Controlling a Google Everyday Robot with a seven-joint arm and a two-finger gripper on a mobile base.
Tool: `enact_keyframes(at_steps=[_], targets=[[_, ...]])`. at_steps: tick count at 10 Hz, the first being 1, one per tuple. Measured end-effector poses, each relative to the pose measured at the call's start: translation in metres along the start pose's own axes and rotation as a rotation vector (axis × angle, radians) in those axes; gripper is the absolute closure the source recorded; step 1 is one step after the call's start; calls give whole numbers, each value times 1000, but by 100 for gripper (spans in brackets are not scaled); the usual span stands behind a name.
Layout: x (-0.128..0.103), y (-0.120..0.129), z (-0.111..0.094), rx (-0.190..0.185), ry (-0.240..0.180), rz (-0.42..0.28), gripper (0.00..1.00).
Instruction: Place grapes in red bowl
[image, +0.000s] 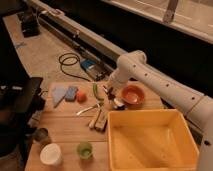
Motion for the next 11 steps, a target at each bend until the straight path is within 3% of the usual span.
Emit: enact_keyframes(at_steps=[1,4,8,11], targets=[[1,1,0,4,4,7,86],[35,15,-22,38,54,82,86],[109,65,-51,76,103,254,84],[136,85,-33,69,93,363,58]])
